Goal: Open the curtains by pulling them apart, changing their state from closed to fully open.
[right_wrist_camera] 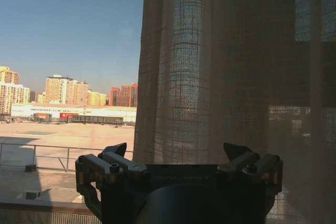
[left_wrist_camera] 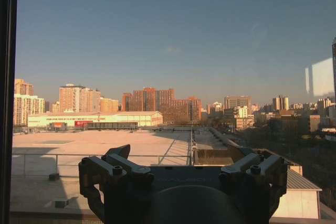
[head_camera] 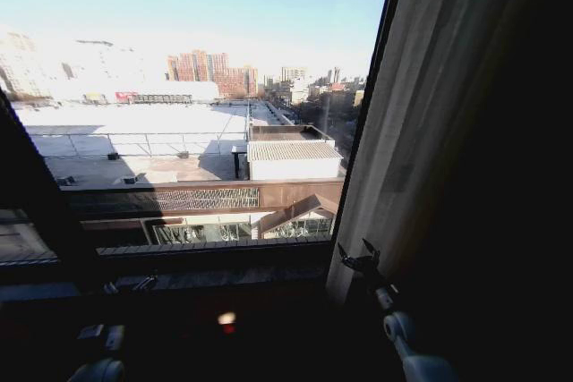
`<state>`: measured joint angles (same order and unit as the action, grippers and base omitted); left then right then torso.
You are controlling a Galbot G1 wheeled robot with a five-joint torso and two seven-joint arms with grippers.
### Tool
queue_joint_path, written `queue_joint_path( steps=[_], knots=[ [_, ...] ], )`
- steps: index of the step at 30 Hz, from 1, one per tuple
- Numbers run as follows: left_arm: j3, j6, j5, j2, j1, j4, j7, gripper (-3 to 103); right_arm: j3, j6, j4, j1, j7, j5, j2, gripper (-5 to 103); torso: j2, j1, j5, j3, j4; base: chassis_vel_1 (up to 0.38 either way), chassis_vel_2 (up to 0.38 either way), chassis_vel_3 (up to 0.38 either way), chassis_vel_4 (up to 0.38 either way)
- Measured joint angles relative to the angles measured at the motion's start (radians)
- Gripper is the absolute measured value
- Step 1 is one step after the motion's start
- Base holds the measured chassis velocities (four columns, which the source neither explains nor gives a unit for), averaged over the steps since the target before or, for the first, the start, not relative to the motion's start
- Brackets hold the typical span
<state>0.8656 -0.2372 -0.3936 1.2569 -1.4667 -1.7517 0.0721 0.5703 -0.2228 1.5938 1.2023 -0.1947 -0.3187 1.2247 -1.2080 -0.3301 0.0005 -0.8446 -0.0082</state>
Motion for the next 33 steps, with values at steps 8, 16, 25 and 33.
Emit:
queue_joint_path(
  steps=[8, 16, 25, 33],
  knots=[
    [0.000, 0.000, 0.000, 0.000, 0.000, 0.000, 0.001, 100, -0.006, -0.005, -0.023, -0.017, 0.023, 0.028, 0.002, 100, 0.000, 0.000, -0.0005, 0.000, 0.0002, -0.068, -0.014, 0.077, 0.002],
    [0.000, 0.000, 0.000, 0.000, 0.000, 0.000, 0.000, 100, -0.036, -0.005, -0.066, -0.067, 0.031, 0.043, -0.001, 100, -0.001, 0.001, -0.0007, 0.001, 0.0003, 0.023, 0.002, -0.026, -0.004],
    [0.000, 0.000, 0.000, 0.000, 0.000, 0.000, 0.000, 100, -0.069, 0.013, -0.129, -0.135, 0.052, 0.020, 0.008, 96, 0.000, 0.000, -0.0005, 0.000, 0.0003, 0.000, 0.000, 0.000, 0.000],
    [0.000, 0.000, 0.000, 0.000, 0.000, 0.000, 0.000, 100, -0.073, 0.006, -0.130, -0.138, 0.048, 0.011, 0.007, 65, 0.000, 0.001, -0.0006, 0.000, 0.0003, 0.000, 0.000, 0.000, 0.000]
  ],
)
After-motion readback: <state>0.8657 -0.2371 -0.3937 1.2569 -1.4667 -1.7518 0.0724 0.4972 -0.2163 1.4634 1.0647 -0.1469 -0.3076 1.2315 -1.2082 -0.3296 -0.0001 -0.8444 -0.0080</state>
